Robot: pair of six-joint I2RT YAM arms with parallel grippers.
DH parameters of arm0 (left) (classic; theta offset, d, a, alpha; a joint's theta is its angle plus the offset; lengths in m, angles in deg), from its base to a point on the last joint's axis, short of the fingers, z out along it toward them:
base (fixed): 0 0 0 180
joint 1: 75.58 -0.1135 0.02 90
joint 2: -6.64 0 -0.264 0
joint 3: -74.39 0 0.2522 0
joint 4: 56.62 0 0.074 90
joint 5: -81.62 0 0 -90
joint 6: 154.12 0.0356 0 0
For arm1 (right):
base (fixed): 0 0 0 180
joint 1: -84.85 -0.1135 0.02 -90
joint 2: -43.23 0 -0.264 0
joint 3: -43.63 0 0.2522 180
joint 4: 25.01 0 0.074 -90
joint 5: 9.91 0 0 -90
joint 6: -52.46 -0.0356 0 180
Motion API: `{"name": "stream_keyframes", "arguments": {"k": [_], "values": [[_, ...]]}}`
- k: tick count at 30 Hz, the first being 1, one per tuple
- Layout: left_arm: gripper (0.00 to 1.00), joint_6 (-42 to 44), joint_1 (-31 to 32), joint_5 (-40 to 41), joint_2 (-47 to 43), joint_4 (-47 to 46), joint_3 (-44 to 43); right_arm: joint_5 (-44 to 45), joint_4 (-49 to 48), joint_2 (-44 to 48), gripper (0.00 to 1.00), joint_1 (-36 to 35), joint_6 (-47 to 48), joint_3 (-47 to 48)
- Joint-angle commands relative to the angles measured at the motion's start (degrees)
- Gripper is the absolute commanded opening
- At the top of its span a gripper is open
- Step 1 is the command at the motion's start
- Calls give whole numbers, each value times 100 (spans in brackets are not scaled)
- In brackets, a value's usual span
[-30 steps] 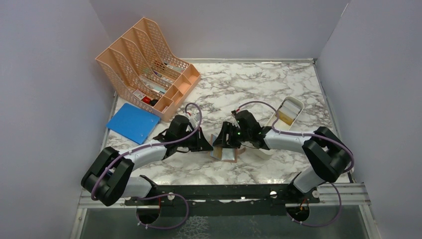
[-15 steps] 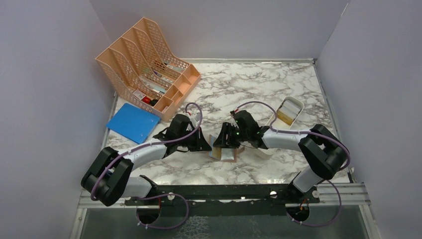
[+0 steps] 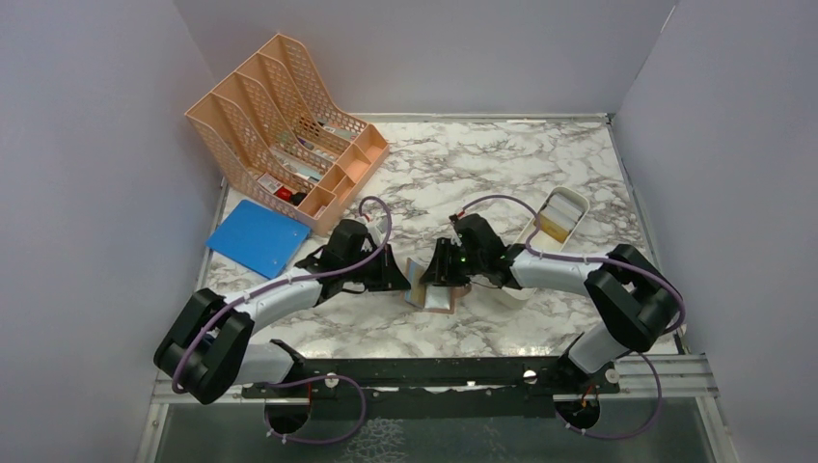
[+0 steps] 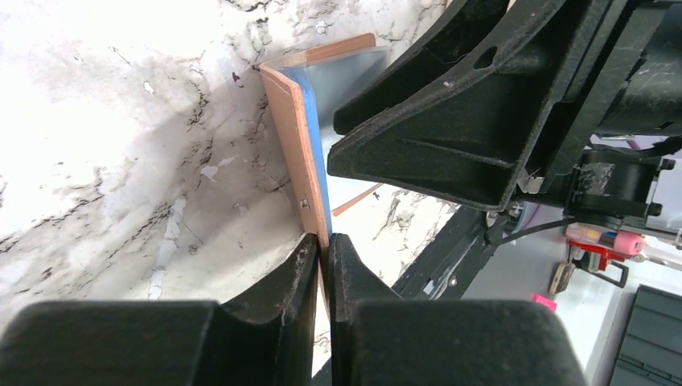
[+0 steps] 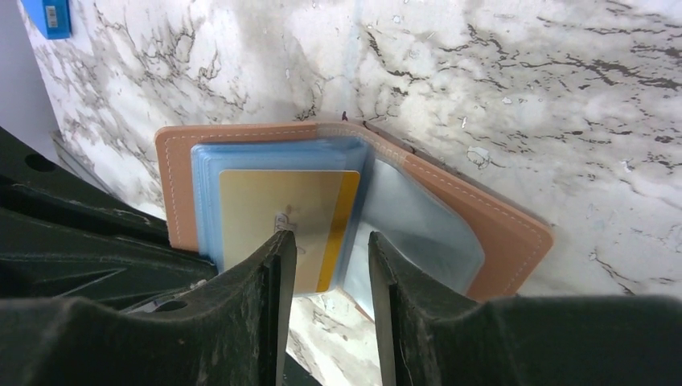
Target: Put the credit cards into the card holder
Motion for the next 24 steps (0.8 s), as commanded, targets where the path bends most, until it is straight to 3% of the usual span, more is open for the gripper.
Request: {"name": "stream_keyframes", "arguments": {"k": [1, 6, 15, 24], "values": [[15, -138, 8, -130, -184, -354, -54, 299, 145, 185, 40, -37, 111, -93], [25, -235, 18, -164, -30, -539, -92, 486, 193, 224, 33, -37, 197, -186], [34, -135, 15, -61, 248, -489, -240, 444, -27, -87, 32, -40, 234, -257], [17, -210, 16, -205, 259, -664, -267, 345, -220, -355, 31, -44, 292, -229]]}}
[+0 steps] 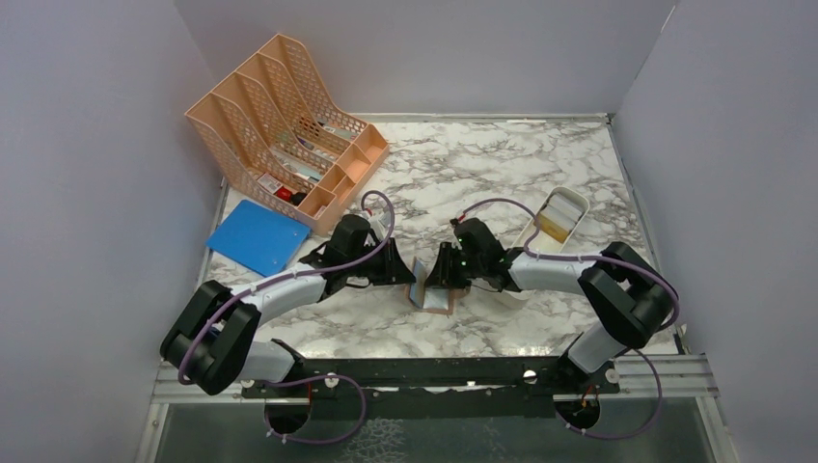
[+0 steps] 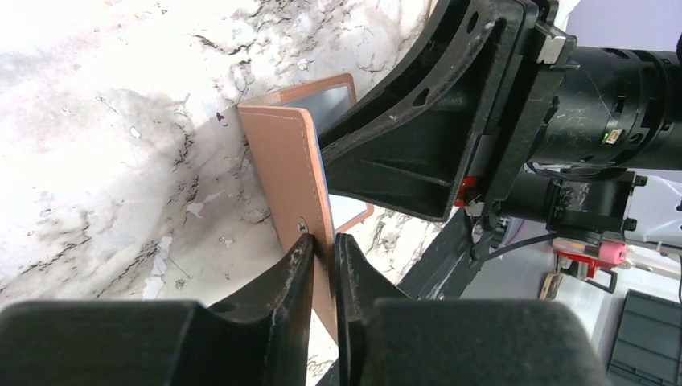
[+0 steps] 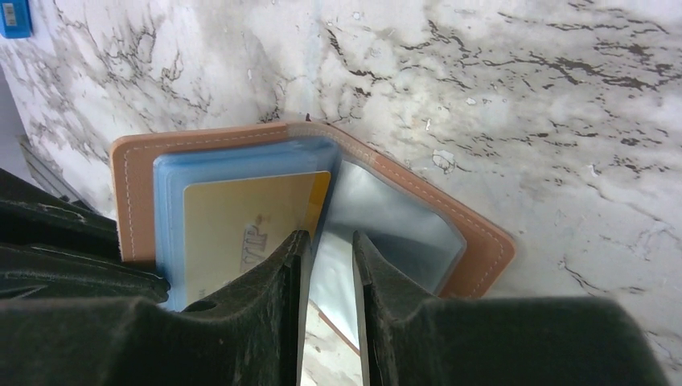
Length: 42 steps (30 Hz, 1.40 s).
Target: Put the credit cards into the card holder
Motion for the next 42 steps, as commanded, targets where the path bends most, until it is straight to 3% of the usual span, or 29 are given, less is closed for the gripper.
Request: {"name": "stream_keyframes", "arguments": {"k": [1, 10, 14, 24, 27, 34, 42], "values": [[16, -56, 15, -220, 3, -305, -97, 81, -48, -249, 31, -37, 145, -28], [3, -177, 18, -374, 61, -621, 55, 13, -191, -365, 31, -37, 127, -87], [4, -182, 21, -311, 114, -615, 79, 6, -215, -380, 31, -37, 127, -116], [23, 144, 100, 231, 180, -28, -98, 38, -190, -341, 31, -37, 153, -153], [23, 198, 148, 344, 207, 45, -127, 47, -210, -346, 31, -37, 163, -171], [9, 211, 256, 301, 359, -10, -176, 21, -232, -376, 31, -37, 154, -175], [12, -97, 269, -110, 442, -732, 49, 5, -240, -377, 31, -37, 162, -180]]}}
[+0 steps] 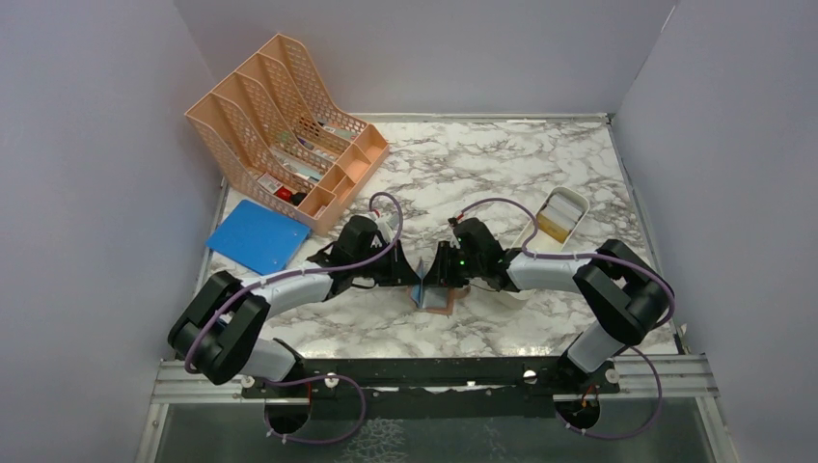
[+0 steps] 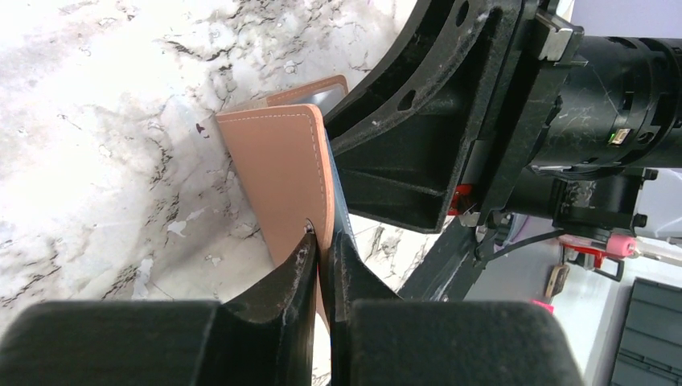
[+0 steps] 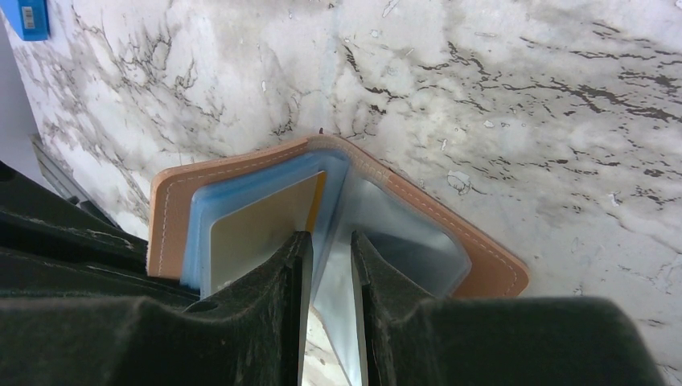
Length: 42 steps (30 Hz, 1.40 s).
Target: Put the credit cards into the card holder
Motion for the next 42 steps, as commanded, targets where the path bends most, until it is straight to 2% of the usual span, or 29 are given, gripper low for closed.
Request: {"name": "stream_keyframes", "arguments": {"k": [1, 9, 15, 25, 28, 37, 42], "values": [[12, -98, 64, -135, 162, -440, 118, 101, 170, -198, 31, -39, 160, -171], [6, 56, 66, 170, 358, -148, 33, 249, 480, -25, 38, -39, 215, -97], [3, 223, 106, 493, 420, 259, -129, 560, 1031, 546, 46, -39, 311, -17], [2, 263, 171, 610, 585, 398, -225, 803, 1622, 1382, 56, -39, 318, 130], [0, 233, 189, 604, 541, 442, -254, 778, 1635, 1401, 56, -39, 335, 160], [0, 412, 186, 1105, -47, 1728, -742, 568, 1478, 1112, 40, -39, 476, 199], [0, 311, 197, 991, -394, 1867, -831, 250, 987, 606, 36, -39, 383, 105]]}}
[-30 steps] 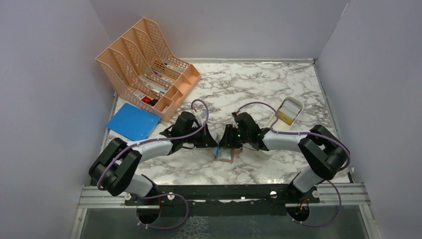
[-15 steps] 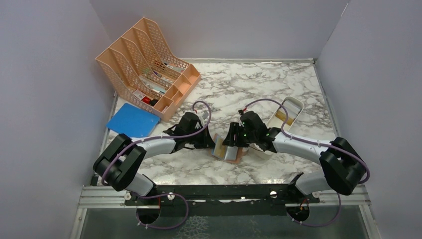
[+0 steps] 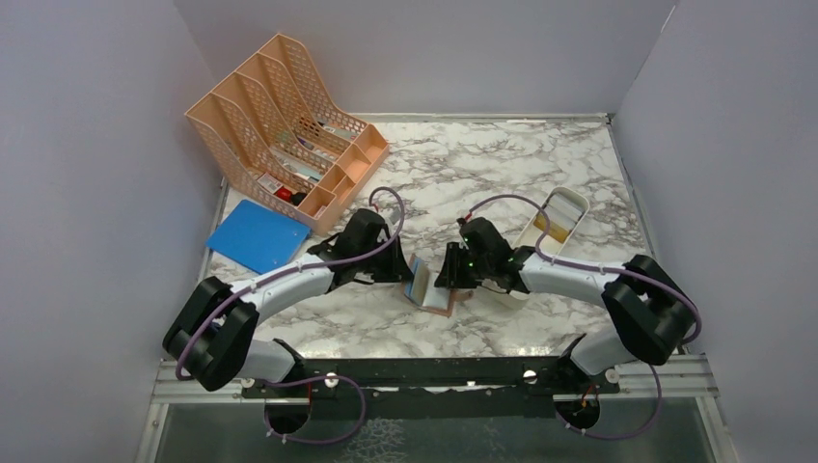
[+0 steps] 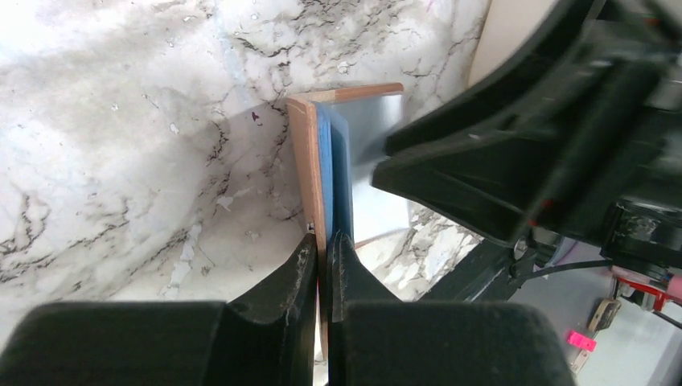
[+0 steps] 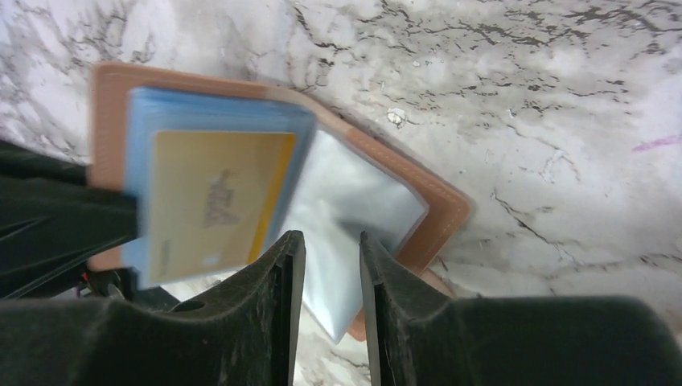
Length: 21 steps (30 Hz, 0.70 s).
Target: Put the credit cards into the card holder
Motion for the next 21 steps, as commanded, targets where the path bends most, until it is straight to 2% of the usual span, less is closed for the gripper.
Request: {"name": "stream_keyframes", "arguments": {"k": [1, 15, 21], "values": [[0, 28, 25, 82, -327, 355, -176, -289, -493, -455, 35, -37, -21, 59], [0, 323, 85, 417, -142, 849, -607, -167, -652, -881, 35, -45, 179, 204], [0, 288, 172, 7, 83, 659, -860, -321, -856, -1338, 35, -55, 100, 411]]}}
